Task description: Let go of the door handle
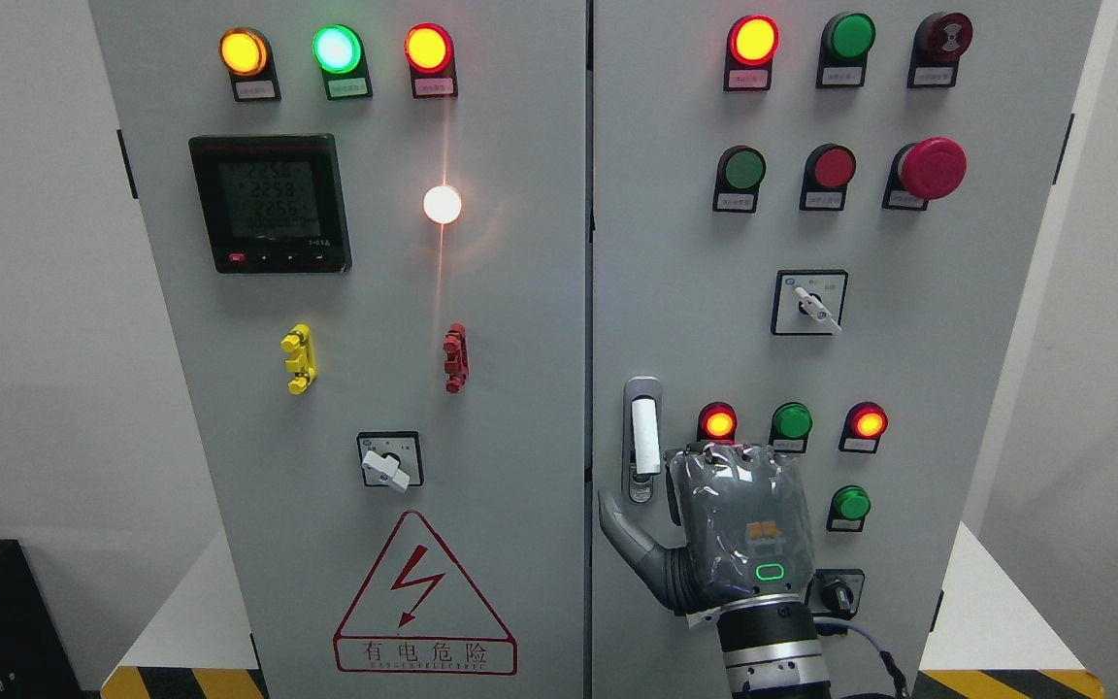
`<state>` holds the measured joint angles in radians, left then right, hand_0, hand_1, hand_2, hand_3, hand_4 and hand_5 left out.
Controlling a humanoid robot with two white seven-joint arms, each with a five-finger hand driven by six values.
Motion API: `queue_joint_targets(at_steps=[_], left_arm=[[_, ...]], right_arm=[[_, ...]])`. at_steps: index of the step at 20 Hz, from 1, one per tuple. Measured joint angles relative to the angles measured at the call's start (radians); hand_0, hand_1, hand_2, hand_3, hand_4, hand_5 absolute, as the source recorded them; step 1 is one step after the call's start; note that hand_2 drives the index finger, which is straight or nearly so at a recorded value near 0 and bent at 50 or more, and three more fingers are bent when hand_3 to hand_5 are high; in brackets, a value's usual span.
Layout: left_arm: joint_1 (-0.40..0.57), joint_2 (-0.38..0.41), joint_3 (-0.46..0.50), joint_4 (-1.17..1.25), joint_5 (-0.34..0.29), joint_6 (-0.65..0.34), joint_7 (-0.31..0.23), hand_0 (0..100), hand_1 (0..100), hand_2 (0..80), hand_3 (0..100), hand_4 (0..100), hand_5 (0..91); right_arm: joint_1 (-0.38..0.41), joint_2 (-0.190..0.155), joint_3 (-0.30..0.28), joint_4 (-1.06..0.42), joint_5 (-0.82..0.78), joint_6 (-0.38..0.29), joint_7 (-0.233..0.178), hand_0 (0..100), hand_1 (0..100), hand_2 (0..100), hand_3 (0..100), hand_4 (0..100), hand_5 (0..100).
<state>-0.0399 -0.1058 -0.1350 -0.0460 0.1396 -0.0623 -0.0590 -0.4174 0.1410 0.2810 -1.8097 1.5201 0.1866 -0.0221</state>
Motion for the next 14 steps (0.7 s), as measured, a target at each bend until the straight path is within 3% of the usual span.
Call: queue_joint_targets(at_steps=[14], left_arm=[[0.0,0.0,0.0,0.0,0.0,0.0,0.0,12,56,0.0,0,0,0.0]], right_arm=[[-0.018,0.001,-0.005,0.027,-0.001,0.014,-0.002,31,21,95,100,100,100]])
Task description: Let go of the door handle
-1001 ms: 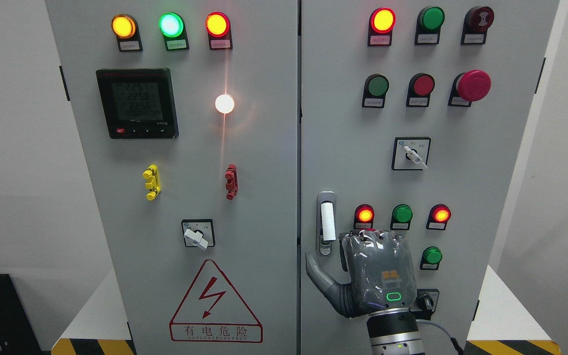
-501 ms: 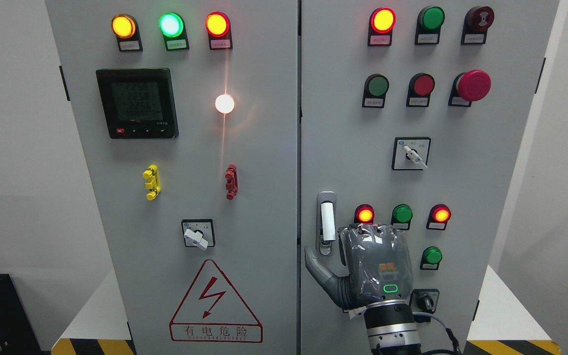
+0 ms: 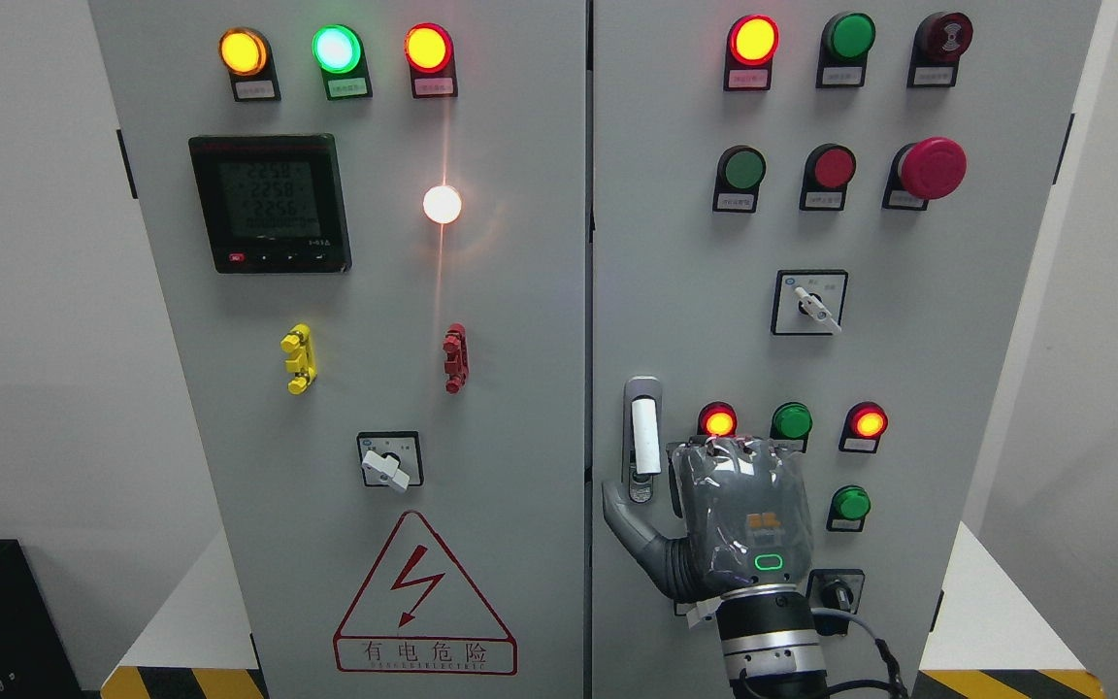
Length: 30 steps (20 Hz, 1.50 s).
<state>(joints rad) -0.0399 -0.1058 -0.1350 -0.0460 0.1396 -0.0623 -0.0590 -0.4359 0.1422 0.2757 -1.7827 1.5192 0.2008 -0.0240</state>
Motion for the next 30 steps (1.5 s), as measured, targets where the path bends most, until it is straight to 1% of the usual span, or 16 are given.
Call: queue_joint_targets(at_steps=[22,30], left_arm=[[0.0,0.0,0.0,0.0,0.0,0.0,0.0,12,56,0.0,0,0,0.0],[0.0,0.0,0.0,0.0,0.0,0.0,0.0,12,56,0.0,0,0,0.0]], right_arm=[[-0.017,0.0,-0.008,0.021,-0.004,0.006,-0.003,35,21,95,100,100,100],[-0.025,0.0,-0.009,0.024,-0.005,0.006,-0.004,36,22,95,100,100,100]])
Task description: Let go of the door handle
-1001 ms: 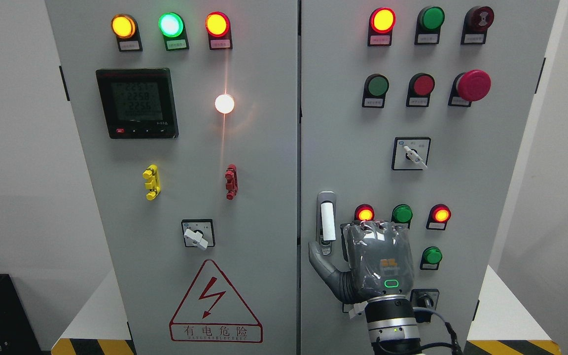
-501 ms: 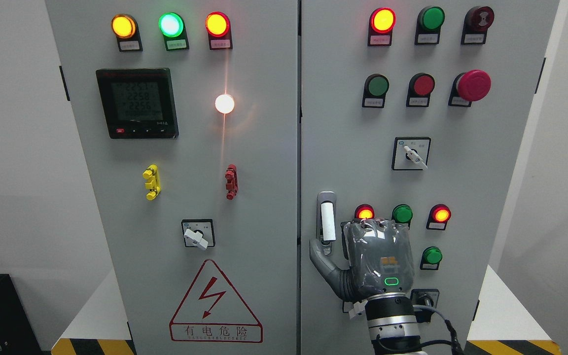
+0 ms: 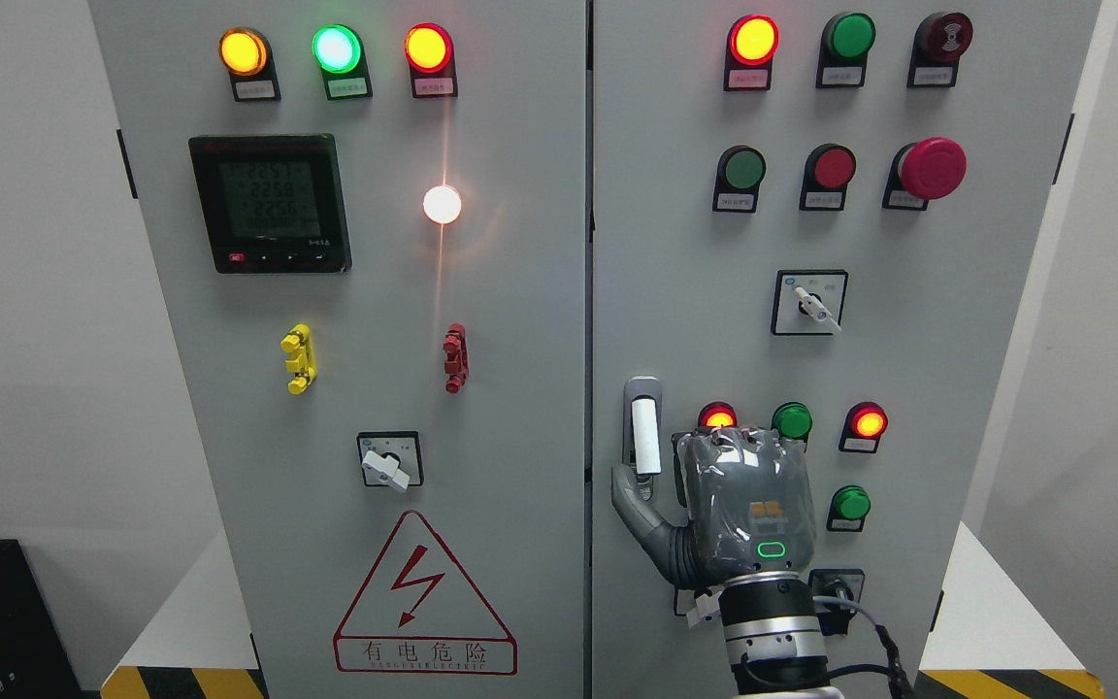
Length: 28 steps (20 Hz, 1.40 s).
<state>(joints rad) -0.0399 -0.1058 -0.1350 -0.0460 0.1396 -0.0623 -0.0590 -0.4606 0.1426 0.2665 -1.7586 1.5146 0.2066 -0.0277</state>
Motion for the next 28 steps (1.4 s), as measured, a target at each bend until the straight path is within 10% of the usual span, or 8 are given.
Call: queue_joint_targets(at_steps=[28], left_arm=[[0.0,0.0,0.0,0.0,0.0,0.0,0.0,12,56,0.0,0,0,0.0]], right_arm=[[-0.009,0.0,-0.005,0.008,-0.001,0.006,0.008,42,23,95,100,100,100]])
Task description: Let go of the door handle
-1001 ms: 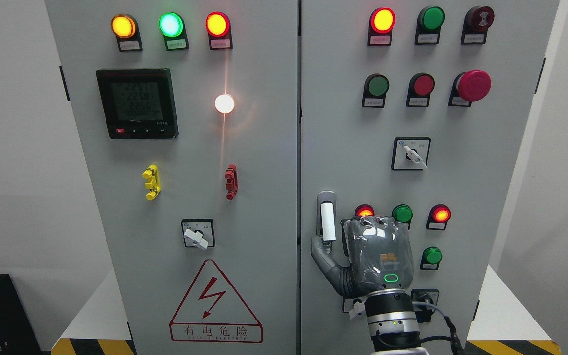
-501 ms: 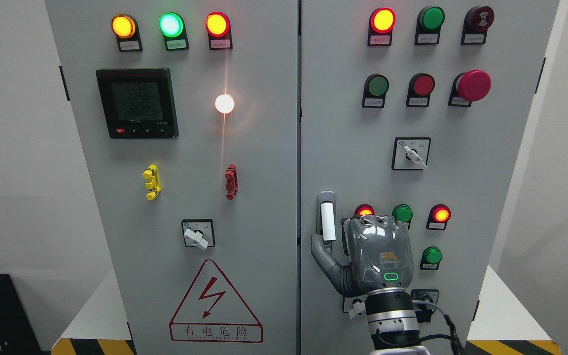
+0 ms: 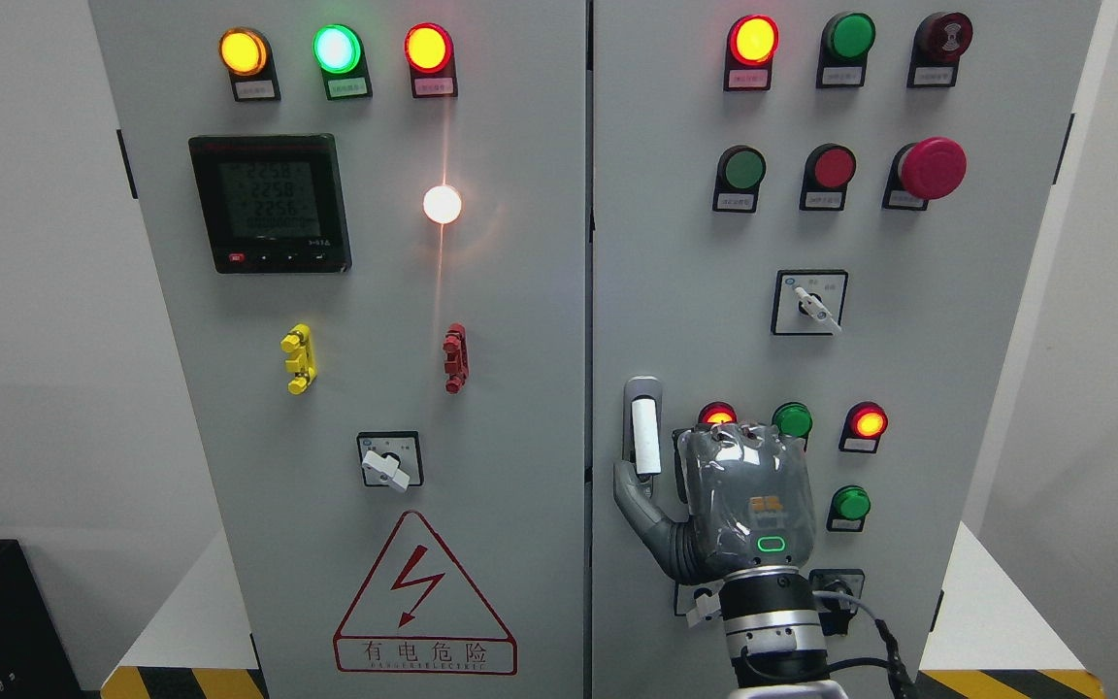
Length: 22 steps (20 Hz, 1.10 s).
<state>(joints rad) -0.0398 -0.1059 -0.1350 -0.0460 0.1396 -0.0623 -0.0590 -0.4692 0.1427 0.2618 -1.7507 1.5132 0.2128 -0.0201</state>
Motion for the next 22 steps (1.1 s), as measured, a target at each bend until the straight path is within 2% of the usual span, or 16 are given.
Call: queue_joint_targets(at_steps=[22], left_arm=[[0.0,0.0,0.0,0.0,0.0,0.0,0.0,12,56,0.0,0,0,0.0]], right_arm=[[0.004,0.0,-0.001,-0.002,-0.001,0.006,-0.009,49,26,95,100,100,100]])
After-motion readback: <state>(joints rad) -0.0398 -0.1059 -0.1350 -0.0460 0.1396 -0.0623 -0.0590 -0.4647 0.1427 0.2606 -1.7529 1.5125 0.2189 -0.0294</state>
